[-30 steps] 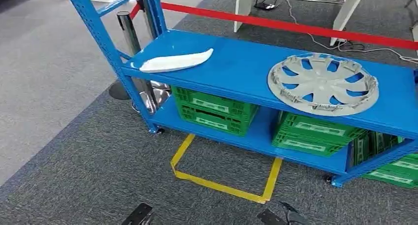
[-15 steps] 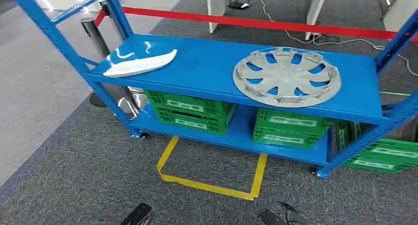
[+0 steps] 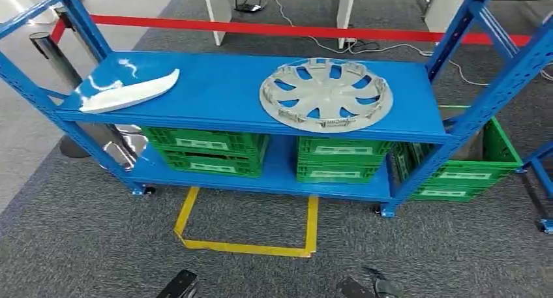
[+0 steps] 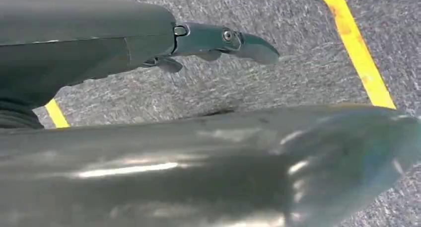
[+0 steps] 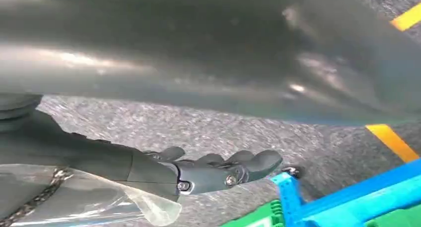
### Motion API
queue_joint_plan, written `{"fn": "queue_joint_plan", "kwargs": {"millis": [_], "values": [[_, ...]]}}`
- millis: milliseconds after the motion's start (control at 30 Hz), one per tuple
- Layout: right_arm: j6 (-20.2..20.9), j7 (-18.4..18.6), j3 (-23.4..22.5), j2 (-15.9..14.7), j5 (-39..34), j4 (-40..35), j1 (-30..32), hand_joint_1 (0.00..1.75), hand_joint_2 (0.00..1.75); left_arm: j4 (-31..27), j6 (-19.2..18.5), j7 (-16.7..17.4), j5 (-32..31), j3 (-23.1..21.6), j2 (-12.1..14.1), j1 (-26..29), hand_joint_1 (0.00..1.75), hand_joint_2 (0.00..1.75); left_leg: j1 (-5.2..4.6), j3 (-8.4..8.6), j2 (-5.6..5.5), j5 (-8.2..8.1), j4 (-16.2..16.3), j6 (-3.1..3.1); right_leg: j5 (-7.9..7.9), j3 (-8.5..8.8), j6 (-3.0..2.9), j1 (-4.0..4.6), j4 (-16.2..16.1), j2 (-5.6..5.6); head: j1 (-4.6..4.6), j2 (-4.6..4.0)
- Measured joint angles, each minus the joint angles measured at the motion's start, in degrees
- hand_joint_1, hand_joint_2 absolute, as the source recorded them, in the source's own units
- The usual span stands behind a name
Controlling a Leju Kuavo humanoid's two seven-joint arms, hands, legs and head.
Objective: Take the parts from the cabinet and place them on the table.
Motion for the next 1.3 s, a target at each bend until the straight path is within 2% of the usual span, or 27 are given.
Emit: {"fn": "queue_joint_plan", "kwargs": {"millis": [33,67,100,133,167,200,233,267,300,333,367,400,433,600,833,1300], "values": [[0.00,0.00,-0.02,0.00,0.06,0.00,-0.18,0.00,0.00,0.00,0.00,-0.02,-0.02,0.00,-0.24,0.05,0.00,0.00,0.01,-0.04,0.45,0.20,-0.28,0.43,-1.78,-1.08,0.05,0.30,2.13,-3.10,0.44,0.00],[0.00,-0.02,-0.02,0.00,0.11,-0.02,-0.46,0.00,0.00,0.00,0.00,-0.02,-0.02,0.02,-0.22,0.20,0.00,0.00,-0.08,-0.17,1.26,0.26,-0.27,0.39,-4.11,-2.78,0.36,0.28,5.89,-4.83,0.52,0.00],[-0.02,-0.02,-0.02,0.00,0.15,-0.02,-0.63,0.00,0.00,0.00,-0.06,0.00,-0.04,0.02,-0.15,0.42,0.00,0.00,-0.18,-0.27,2.02,0.26,-0.22,0.39,-6.45,-4.73,0.60,0.26,10.47,-5.70,0.46,0.00],[-0.11,-0.02,-0.02,0.00,0.37,-0.02,-0.58,0.00,0.00,0.00,-0.07,0.00,-0.04,0.02,-0.15,0.61,0.00,0.00,-0.26,-0.38,2.80,0.26,-0.18,0.40,-8.15,-6.31,0.85,0.20,14.40,-5.99,0.44,0.00],[-0.15,0.02,-0.02,-0.02,0.63,0.00,-0.35,0.00,0.00,0.00,-0.07,0.00,-0.04,0.07,-0.13,0.64,0.00,0.00,-0.29,-0.52,3.34,0.28,-0.11,0.37,-8.41,-6.73,1.01,0.19,16.15,-6.08,0.46,0.00],[-0.17,0.02,-0.02,-0.02,0.87,0.00,-0.14,0.00,0.00,0.00,-0.07,0.00,-0.04,0.07,-0.13,0.61,0.00,0.00,-0.29,-0.57,3.64,0.31,-0.06,0.33,-7.36,-5.56,1.06,0.19,14.82,-6.14,0.48,0.00],[-0.22,0.02,-0.02,-0.02,0.98,0.00,-0.02,0.00,0.00,0.00,-0.07,0.00,-0.04,0.07,-0.15,0.57,0.00,0.00,-0.31,-0.56,3.85,0.31,0.02,0.32,-5.50,-3.08,1.02,0.20,11.20,-6.22,0.46,0.00],[-0.22,0.09,-0.02,-0.02,1.05,0.00,-0.03,0.00,0.00,0.00,-0.07,0.00,-0.04,0.07,-0.20,0.52,0.00,0.00,-0.32,-0.54,4.03,0.29,0.12,0.29,-3.28,0.42,0.84,0.20,5.56,-6.37,0.46,0.00],[-0.22,0.13,-0.02,-0.02,1.05,-0.02,-0.13,0.00,0.00,0.00,-0.07,0.00,-0.04,0.07,-0.24,0.45,0.00,0.00,-0.36,-0.52,4.14,0.20,0.32,0.13,-1.70,3.96,0.56,0.25,-0.05,-6.76,0.50,0.00],[-0.20,0.24,-0.02,-0.02,1.07,0.00,-0.37,0.00,0.00,0.00,-0.07,0.00,-0.07,0.07,-0.26,0.42,0.00,0.00,-0.80,-0.67,4.22,0.11,0.45,-0.23,-2.92,4.90,0.03,0.59,-1.78,-6.97,0.46,0.00],[-0.30,0.26,-0.02,-0.02,1.07,-0.02,-0.42,0.00,0.00,0.00,-0.07,0.00,-0.07,0.07,-0.26,0.40,0.00,0.00,-0.82,-0.73,4.22,0.11,0.64,-0.47,-2.33,5.19,-0.48,0.47,-2.06,-6.80,0.37,0.00],[-0.28,0.35,-0.02,0.00,1.07,0.00,-0.37,0.00,0.00,0.00,-0.07,0.00,-0.07,0.07,-0.24,0.40,0.00,0.00,-0.96,-0.83,4.19,-0.05,0.94,-0.33,-2.09,5.17,-0.25,0.27,-2.23,-6.76,0.35,0.00],[-0.28,0.37,-0.02,0.00,1.07,0.00,-0.23,0.00,0.00,0.00,-0.07,0.00,-0.07,0.09,-0.24,0.47,0.00,0.00,-0.98,-0.86,4.15,0.26,0.92,0.61,-2.07,5.19,-0.13,0.33,-2.12,-6.83,0.35,0.00],[-0.28,0.46,-0.09,-0.09,1.11,0.00,-0.25,0.00,0.00,0.00,-0.07,0.00,-0.11,0.11,-0.18,0.39,0.00,0.00,-0.87,-0.73,4.14,0.51,0.42,0.15,-2.14,5.07,-0.50,0.54,-2.05,-6.74,0.33,0.00],[-0.28,0.42,-0.09,-0.09,1.12,0.00,-0.30,0.00,0.00,0.00,-0.07,0.00,-0.17,0.13,-0.20,0.41,0.00,0.00,-0.87,-0.75,4.13,0.70,0.16,-0.81,-2.14,4.97,-0.76,0.54,-1.97,-6.78,0.37,0.00],[-0.13,0.37,-0.09,-0.09,2.10,0.00,-0.33,0.00,0.00,0.00,-0.22,0.18,-0.72,0.17,-0.20,0.40,0.00,0.00,-1.11,-0.80,4.13,0.70,0.25,-0.82,-2.03,5.00,-0.61,0.27,-1.99,-6.79,0.39,0.00]]}}
